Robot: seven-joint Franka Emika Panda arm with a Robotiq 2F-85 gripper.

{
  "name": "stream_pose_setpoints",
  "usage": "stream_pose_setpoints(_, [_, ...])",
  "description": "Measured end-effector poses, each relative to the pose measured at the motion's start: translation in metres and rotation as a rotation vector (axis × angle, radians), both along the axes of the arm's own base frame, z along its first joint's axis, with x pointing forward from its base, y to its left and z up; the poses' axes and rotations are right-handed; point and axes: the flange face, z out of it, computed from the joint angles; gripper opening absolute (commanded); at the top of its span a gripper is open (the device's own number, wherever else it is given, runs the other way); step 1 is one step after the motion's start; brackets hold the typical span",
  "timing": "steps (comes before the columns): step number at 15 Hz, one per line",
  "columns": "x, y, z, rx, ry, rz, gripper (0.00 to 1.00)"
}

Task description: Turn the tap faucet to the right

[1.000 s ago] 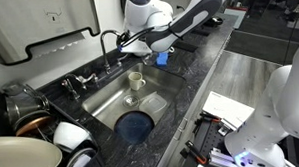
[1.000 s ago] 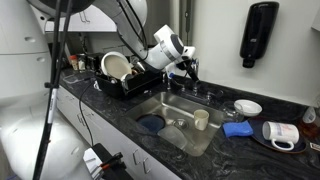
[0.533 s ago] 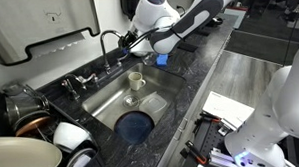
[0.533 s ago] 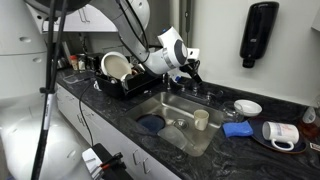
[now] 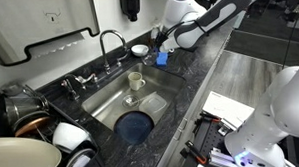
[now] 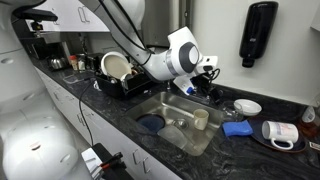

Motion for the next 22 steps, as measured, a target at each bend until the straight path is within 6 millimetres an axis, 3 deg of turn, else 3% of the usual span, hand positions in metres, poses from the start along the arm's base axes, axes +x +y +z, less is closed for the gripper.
stream_pose_setpoints(3, [-0.048, -0.049, -0.006, 0.001, 0.075, 0.037, 1.00])
stream_pose_setpoints(6, [-0.077, -0.062, -0.008, 0.030, 0.117, 0.121, 1.00])
stream_pose_setpoints(9, [-0.091, -0.052, -0.006, 0.062, 0.159, 0.260, 1.00])
stream_pose_setpoints(14, [-0.097, -0.011, 0.017, 0.117, 0.263, 0.444, 1.00])
stream_pose_setpoints(19, [-0.098, -0.009, 0.020, 0.115, 0.268, 0.454, 1.00])
stream_pose_setpoints(22, [-0.088, 0.000, 0.030, 0.064, 0.230, 0.505, 1.00])
